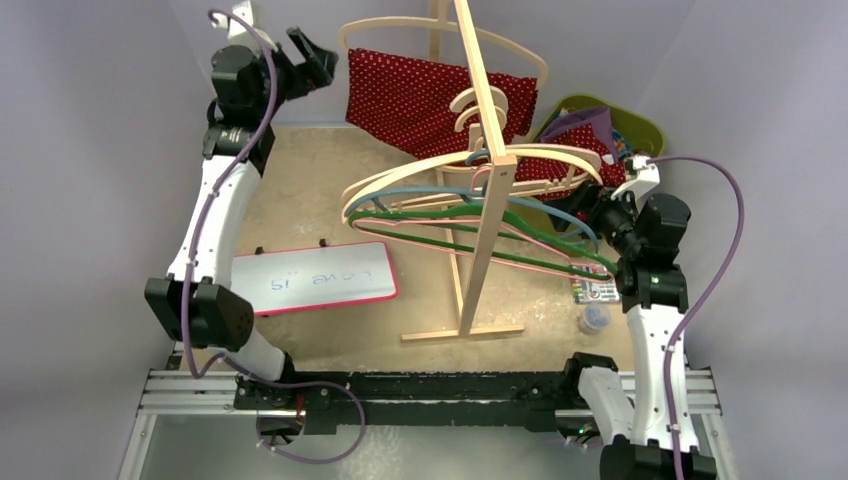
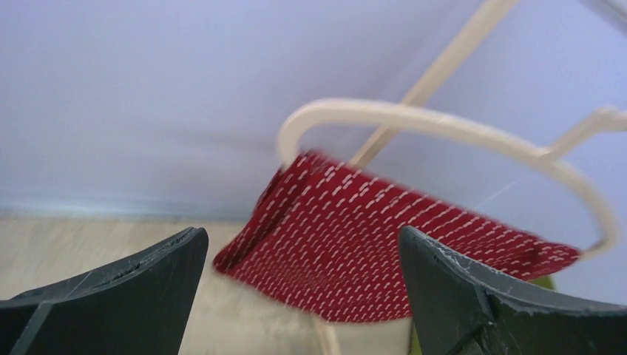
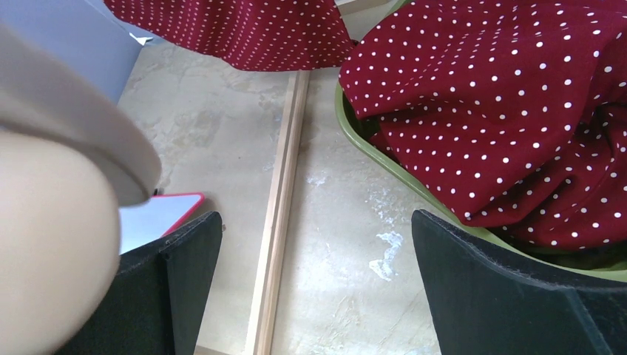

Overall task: Remove the skirt from the hanger
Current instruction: Pick up the hanger from the clothesline.

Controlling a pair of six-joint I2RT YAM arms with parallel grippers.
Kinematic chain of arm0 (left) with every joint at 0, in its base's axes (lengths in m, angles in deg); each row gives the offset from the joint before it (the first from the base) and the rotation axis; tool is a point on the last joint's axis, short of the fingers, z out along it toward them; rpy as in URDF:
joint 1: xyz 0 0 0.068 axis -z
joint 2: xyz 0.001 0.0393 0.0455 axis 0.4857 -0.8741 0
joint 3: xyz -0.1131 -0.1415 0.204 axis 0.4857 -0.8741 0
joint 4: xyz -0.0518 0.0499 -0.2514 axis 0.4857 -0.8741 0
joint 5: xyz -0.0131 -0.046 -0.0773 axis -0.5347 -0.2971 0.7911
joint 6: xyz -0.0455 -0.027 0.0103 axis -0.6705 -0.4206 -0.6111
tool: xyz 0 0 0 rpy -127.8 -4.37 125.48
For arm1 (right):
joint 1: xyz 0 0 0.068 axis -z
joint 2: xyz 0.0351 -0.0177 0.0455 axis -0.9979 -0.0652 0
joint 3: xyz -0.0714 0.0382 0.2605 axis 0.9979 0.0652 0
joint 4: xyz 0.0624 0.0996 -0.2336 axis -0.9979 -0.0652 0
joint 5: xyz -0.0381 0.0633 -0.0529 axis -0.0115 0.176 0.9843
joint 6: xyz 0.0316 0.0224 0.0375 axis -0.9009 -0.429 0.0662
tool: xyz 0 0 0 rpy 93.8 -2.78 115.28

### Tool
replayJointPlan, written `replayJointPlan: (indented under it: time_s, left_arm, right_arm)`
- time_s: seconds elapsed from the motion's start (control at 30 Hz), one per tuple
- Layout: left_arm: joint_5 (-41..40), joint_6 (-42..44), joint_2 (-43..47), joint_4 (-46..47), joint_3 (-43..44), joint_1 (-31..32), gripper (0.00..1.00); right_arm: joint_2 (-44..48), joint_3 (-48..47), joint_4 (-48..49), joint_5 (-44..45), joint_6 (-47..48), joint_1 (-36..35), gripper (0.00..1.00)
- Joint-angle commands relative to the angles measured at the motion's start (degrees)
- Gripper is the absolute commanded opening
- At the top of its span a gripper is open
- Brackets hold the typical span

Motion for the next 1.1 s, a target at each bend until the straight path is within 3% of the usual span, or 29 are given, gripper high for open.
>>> replayJointPlan:
  time_s: [0.0, 0.1, 0.47, 0.63, 0.77, 0.9, 0.97, 1.07]
  left_arm:
    - [19.7, -1.2, -6.1, 18.1, 8.6, -2.1, 1.0]
    - [26.8, -3.6, -12.8, 20.3, 14.8, -2.1, 1.0]
    - [33.3, -7.1, -25.1, 29.0, 24.5, -2.2, 1.0]
    - [38.6, -16.1, -32.1, 37.0, 29.2, -2.3, 1.0]
    - [43.2, -25.6, -34.0, 47.0, 28.3, -2.0, 0.99]
    - [45.7, -27.2, -30.9, 49.0, 22.9, -1.8, 0.89]
    - [45.0, -26.5, -26.3, 51.0, 16.3, -1.5, 0.88]
    - [41.7, -18.4, -19.5, 43.8, 9.0, -0.8, 0.88]
  right_arm:
    - [-0.9, -1.1, 1.9, 0.1, 0.1, -0.2, 0.99]
    - [-2.0, -1.5, 1.9, 0.2, 0.3, -0.2, 0.99]
    - [-3.9, -3.9, -0.8, 2.3, 1.4, -0.2, 0.99]
    - [-4.2, -3.9, -1.8, 3.1, 1.7, -0.2, 0.99]
    - [-4.4, -3.9, -2.3, 3.2, 1.9, -0.2, 0.99]
    - [-4.9, -3.9, -2.1, 3.0, 2.2, -0.2, 0.99]
    - [-5.2, -3.9, -2.0, 2.9, 2.3, -0.2, 0.99]
    - [-5.4, -3.9, -1.4, 2.8, 2.2, -0.2, 0.99]
